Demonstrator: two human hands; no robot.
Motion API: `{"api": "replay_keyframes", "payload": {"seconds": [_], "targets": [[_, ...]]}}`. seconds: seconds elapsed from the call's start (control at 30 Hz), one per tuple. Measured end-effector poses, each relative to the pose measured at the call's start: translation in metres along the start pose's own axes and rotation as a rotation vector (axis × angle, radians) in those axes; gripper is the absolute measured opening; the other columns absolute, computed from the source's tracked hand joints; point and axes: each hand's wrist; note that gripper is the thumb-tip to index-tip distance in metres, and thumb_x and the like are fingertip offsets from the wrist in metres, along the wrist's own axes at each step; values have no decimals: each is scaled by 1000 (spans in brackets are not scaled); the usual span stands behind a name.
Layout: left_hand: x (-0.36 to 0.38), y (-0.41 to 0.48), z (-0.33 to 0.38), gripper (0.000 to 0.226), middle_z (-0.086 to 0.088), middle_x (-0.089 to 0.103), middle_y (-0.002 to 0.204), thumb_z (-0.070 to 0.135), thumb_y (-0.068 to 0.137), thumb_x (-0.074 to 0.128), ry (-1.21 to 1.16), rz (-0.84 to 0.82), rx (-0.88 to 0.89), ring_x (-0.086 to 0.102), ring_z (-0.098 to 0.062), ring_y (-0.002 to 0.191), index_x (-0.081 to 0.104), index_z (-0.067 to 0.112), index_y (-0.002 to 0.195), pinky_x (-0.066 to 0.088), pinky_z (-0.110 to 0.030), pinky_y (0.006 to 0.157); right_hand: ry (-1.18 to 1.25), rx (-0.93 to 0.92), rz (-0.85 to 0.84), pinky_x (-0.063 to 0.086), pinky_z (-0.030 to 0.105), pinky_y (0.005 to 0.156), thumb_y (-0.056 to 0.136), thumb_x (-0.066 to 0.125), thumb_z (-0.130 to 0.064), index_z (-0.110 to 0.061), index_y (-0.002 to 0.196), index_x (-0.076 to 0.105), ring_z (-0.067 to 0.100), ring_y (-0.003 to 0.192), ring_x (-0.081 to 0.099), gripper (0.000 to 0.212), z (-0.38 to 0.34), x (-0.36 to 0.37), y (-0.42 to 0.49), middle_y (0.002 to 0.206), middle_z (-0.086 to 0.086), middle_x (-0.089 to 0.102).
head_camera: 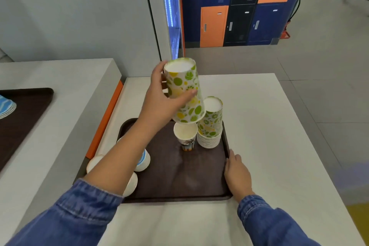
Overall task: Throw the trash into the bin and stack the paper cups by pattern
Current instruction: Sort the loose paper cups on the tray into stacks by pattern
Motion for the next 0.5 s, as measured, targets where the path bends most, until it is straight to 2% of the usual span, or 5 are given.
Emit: {"api": "replay_keyframes", "payload": {"seconds": [0.1,0.2,0.3,0.4,0.5], "targets": [[25,21,8,86,9,43,129,21,73,79,-70,-50,48,49,-10,117,27,28,141,52,-23,89,-16,-5,-20,47,36,83,102,24,-29,-17,147,25,33,102,61,47,4,2,3,125,11,57],[48,34,3,87,6,41,133,19,72,80,-61,-99,81,46,-12,120,27,27,141,50,-25,94,0,-21,-4,48,34,81,101,24,-31,-22,145,27,30,97,64,45,7,4,4,116,8,65],[65,44,-10,87,6,41,134,22,70,82,1,-149,79,46,-13,118,29,28,139,49,-28,95,21,-28,9,48,33,78,101,24,-31,-25,141,30,29,91,65,41,8,3,5,107,6,68],[80,47,-27,86,3,44,134,23,68,83,82,-243,55,49,-14,115,30,32,136,51,-36,95,22,-28,22,49,34,79,101,24,-31,-25,141,30,29,90,65,41,8,4,4,108,5,68],[88,47,-46,94,1,40,138,25,65,83,145,-351,46,47,-18,120,26,41,138,47,-36,99,36,-39,23,49,33,77,101,24,-31,-26,139,32,27,88,66,39,9,4,4,107,4,68]]}}
Point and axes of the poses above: each hand's wrist, its own y-axis towards the middle knuckle, its own x-axis out of the palm, z = x × y
